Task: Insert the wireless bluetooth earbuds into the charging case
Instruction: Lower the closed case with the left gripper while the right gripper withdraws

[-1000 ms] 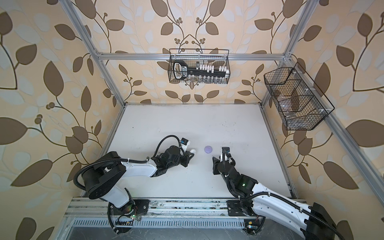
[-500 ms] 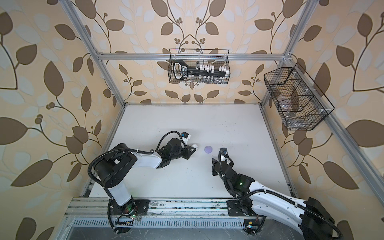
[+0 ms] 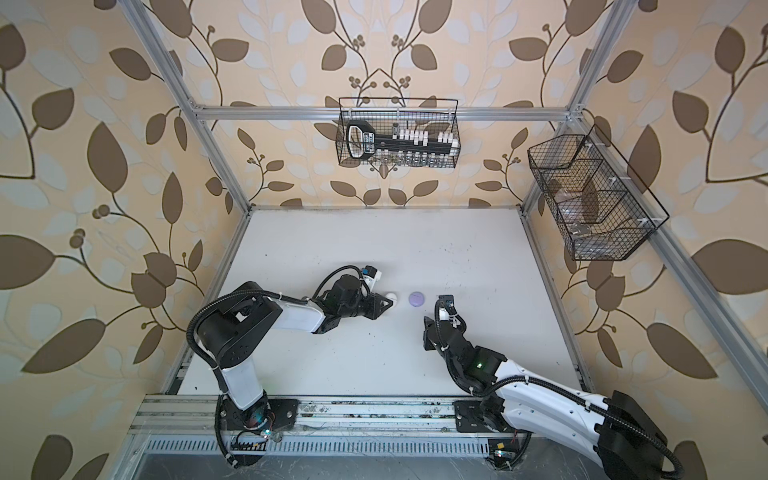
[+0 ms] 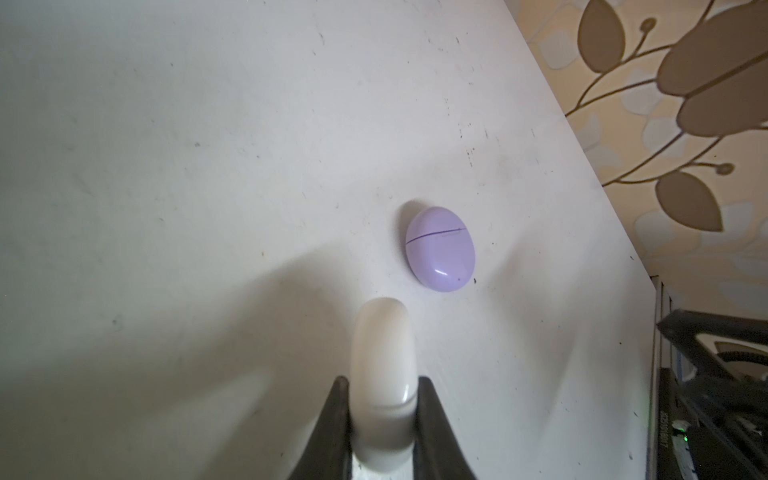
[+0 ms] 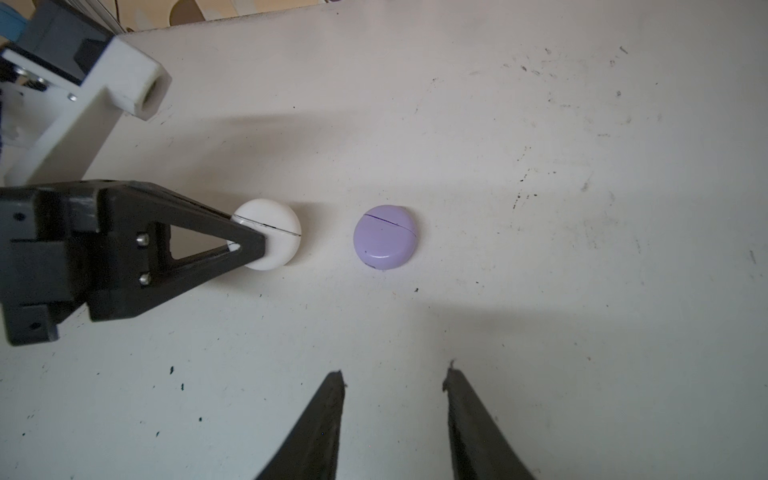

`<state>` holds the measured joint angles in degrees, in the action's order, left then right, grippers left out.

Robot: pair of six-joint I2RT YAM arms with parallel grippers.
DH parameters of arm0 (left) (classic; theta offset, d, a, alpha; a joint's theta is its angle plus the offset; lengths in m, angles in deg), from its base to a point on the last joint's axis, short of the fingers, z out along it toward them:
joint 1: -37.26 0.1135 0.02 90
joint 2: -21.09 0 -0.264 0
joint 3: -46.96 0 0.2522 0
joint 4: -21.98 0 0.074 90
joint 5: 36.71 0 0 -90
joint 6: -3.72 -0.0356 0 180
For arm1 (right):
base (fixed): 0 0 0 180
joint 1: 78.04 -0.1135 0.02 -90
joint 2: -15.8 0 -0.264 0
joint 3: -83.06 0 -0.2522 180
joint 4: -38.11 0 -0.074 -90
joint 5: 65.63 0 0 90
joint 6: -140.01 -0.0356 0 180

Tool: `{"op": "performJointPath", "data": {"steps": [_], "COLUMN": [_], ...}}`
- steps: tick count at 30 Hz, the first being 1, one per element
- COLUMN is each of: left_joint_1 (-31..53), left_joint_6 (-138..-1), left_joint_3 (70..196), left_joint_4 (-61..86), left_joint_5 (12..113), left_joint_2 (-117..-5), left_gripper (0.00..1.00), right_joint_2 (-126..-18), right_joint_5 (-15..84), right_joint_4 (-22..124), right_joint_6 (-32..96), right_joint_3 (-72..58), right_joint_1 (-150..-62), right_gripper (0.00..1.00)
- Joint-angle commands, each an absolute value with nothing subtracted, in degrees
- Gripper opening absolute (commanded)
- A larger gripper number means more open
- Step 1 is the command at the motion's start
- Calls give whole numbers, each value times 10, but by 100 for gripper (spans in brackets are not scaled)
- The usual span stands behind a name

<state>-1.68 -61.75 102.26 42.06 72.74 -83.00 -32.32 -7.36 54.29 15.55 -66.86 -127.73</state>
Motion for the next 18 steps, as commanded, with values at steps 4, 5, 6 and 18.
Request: {"op": "performJointPath", "data": {"steps": [4, 5, 6, 18], "left_joint_1": [-12, -12, -12, -11], "left_joint_6": [-630, -631, -633, -625], "left_joint_3": [1049, 1050, 1051, 1057], "left_joint_4": [384, 378, 375, 354], "left_joint_5": [742, 740, 740, 732], "left_joint_2": [-831, -830, -830, -826], "left_gripper": [3, 5, 7, 37], "right_joint_2": [-324, -324, -325, -326], "right_joint_5": [-76, -75, -75, -68], "right_joint_4": [540, 539, 539, 537], "right_joint_6": [150, 151, 150, 152], "right_joint_3": [-650, -649, -650, -649], "right_joint_1": [-1273, -1273, -1273, -1270], "right_gripper": [42, 42, 42, 42]}}
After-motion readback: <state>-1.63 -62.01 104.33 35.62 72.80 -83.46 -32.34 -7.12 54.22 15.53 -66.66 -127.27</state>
